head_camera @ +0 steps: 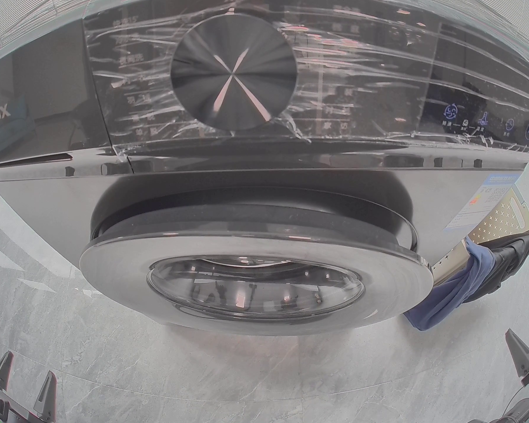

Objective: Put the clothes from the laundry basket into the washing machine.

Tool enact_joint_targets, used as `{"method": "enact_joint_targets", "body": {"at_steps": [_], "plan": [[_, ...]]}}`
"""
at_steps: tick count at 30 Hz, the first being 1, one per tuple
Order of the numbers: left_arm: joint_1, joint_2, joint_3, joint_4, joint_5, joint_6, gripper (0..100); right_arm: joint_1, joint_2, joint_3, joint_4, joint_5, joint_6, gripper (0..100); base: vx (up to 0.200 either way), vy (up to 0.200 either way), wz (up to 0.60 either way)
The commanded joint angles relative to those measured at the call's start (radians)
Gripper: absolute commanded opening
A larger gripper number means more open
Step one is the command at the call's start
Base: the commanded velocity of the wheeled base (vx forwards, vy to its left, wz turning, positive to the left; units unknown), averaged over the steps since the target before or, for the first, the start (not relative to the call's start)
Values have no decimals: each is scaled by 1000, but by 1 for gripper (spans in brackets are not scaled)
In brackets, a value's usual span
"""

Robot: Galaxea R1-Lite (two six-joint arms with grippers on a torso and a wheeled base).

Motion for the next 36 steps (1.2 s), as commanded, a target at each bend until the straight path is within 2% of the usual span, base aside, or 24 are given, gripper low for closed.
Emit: {"method": "enact_joint_targets", "body": {"at_steps": [1, 3, 5, 7, 9, 14, 20, 26, 31, 36], "plan": [[-1, -15, 16, 0, 1, 0, 100, 214, 551, -6, -368, 35, 66, 100, 0, 0, 0], [0, -15, 16, 0, 1, 0, 100, 300, 652, -6, -455, 21, 91, 100, 0, 0, 0], [0, -15, 16, 0, 1, 0, 100, 300, 652, -6, -455, 21, 91, 100, 0, 0, 0], [-1, -15, 16, 0, 1, 0, 100, 442, 760, -7, -523, -60, 146, 100, 0, 0, 0], [0, -15, 15, 0, 1, 0, 100, 491, 789, -17, -527, -89, 154, 100, 0, 0, 0], [0, -17, 16, 0, 1, 0, 100, 505, 818, -67, -526, -88, 155, 100, 0, 0, 0], [0, -15, 16, 0, 1, 0, 100, 515, 876, -116, -533, -88, 135, 100, 0, 0, 0], [0, -15, 16, 0, 1, 0, 100, 527, 979, -165, -609, -81, 132, 100, 0, 0, 0], [0, -15, 15, 0, 1, 0, 100, 565, 1016, -173, -621, -80, 135, 100, 0, 0, 0], [0, -15, 15, 0, 1, 0, 100, 568, 1019, -144, -616, -72, 137, 100, 0, 0, 0]]}}
